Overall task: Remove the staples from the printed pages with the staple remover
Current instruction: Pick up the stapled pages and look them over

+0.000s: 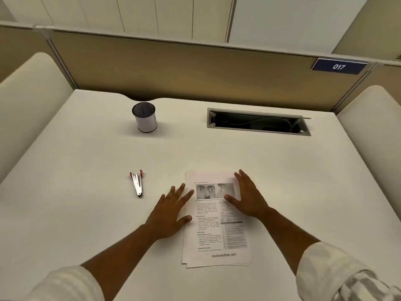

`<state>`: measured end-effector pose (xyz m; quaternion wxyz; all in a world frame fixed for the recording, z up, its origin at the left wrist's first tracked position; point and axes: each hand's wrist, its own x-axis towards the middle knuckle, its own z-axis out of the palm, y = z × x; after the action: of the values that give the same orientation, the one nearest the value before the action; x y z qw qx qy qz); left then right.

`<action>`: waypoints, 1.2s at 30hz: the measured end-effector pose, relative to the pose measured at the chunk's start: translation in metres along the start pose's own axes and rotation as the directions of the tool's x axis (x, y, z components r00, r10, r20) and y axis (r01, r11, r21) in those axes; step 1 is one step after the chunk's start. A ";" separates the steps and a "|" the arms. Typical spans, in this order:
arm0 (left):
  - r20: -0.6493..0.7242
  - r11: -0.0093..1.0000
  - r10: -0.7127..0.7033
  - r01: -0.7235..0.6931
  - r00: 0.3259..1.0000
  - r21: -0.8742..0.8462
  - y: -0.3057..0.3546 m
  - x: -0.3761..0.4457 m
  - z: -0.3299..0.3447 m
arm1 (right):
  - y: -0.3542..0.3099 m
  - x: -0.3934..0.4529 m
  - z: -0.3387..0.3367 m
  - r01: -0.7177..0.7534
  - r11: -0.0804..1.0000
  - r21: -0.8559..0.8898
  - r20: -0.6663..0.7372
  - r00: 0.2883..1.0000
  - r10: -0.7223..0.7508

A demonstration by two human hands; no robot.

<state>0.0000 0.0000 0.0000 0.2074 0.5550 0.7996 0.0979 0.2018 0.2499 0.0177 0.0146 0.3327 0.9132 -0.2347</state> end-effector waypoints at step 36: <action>0.026 0.996 -0.063 0.065 0.998 -0.057 0.008 0.001 0.015 | -0.030 -0.044 0.004 -0.481 0.374 0.793 0.196 0.783 0.591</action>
<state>0.0131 0.0024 -0.0102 0.2361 0.5240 0.8113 0.1072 0.2170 0.2015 0.0350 -0.1186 0.5919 0.5410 -0.5856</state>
